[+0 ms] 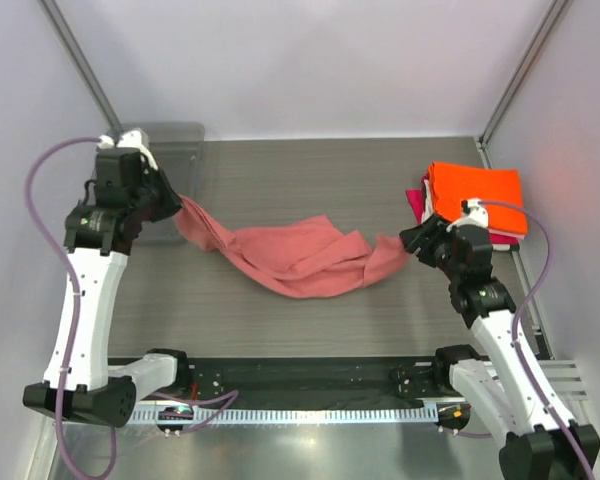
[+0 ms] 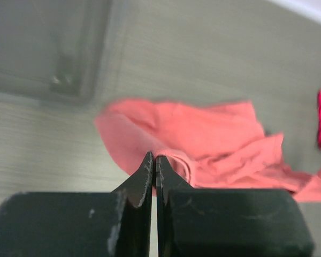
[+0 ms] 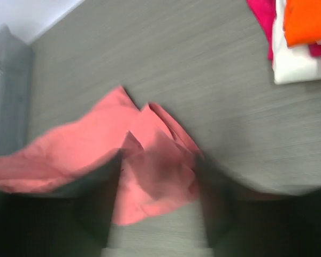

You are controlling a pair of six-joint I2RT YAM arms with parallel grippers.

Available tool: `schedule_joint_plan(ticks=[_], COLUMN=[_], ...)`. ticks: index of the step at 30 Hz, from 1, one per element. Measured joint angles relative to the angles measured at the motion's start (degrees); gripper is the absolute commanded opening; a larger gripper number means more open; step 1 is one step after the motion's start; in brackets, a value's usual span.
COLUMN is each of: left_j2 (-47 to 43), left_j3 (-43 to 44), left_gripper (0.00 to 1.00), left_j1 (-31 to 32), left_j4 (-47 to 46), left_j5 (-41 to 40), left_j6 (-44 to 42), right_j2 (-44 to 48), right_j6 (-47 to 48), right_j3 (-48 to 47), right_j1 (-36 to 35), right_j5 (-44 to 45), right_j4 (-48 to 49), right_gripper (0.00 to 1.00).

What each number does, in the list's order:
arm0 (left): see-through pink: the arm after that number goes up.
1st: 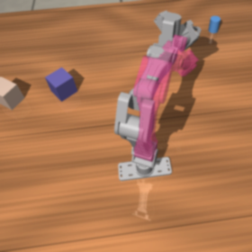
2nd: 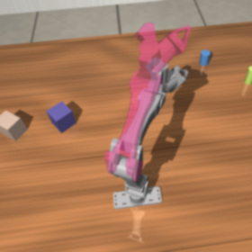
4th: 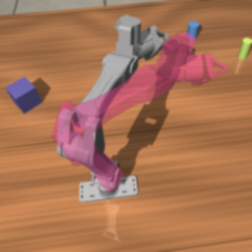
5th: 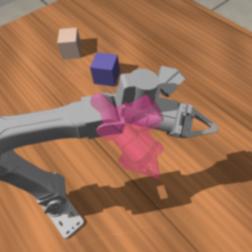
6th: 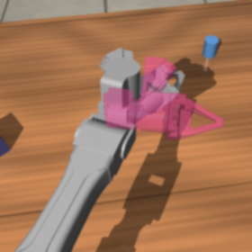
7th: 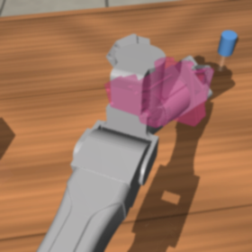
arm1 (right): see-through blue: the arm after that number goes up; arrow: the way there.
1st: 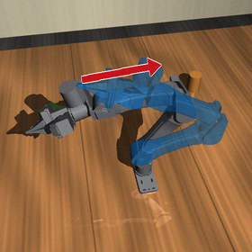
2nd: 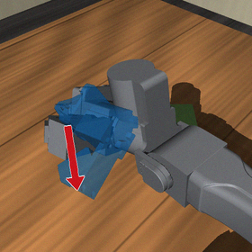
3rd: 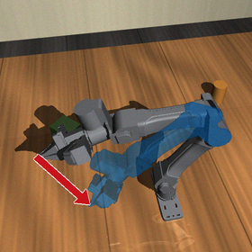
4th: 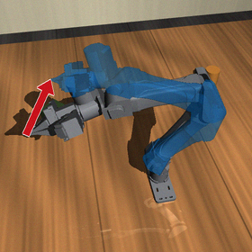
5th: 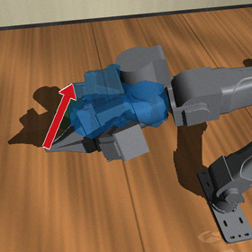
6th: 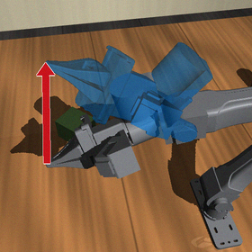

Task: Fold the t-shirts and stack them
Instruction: Flatten the tshirt out

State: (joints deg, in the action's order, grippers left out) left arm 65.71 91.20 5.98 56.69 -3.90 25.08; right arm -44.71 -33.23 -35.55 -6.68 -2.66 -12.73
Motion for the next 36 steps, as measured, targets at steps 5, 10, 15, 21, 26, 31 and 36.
schedule_joint_plan(ticks=[5,10,15,21,26,31,36], left_j2=[-0.4,-1.4,-4.3,-7.9,-7.6,-7.6,-7.3], left_j3=[-14.7,-23.3,-25.3,-29.5,-32.3,-32.6,-32.6], left_gripper=[0.00,0.00,0.00,0.00,0.00,0.00,0.00], left_j1=[0.0,0.0,0.0,0.0,0.0,0.0,0.0], left_j4=[-1.2,-1.0,-0.8,-2.1,-3.4,-4.3,-4.5], left_j5=[7.6,9.7,9.7,10.2,11.4,11.4,10.5], left_j6=[0.2,-0.5,-1.6,-1.6,-1.6,-1.8,-1.8], right_j2=[5.1,-9.6,-27.7,-39.2,-44.4,-47.8,-53.1], right_j6=[-0.1,3.2,6.4,8.5,10.8,12.5,13.2], right_j3=[3.5,-3.8,-12.5,-17.7,-22.2,-25.2,-28.0], right_j1=[0.0,-4.7,-17.5,-21.6,-21.2,-21.2,-21.2], right_j5=[-3.3,-7.5,-7.6,-3.6,4.1,10.3,14.2], right_j4=[-2.0,-1.2,-1.0,-2.6,-3.1,-3.3,-3.6], right_gripper=[0.59,0.58,0.62,0.63,0.63,0.56,0.56])
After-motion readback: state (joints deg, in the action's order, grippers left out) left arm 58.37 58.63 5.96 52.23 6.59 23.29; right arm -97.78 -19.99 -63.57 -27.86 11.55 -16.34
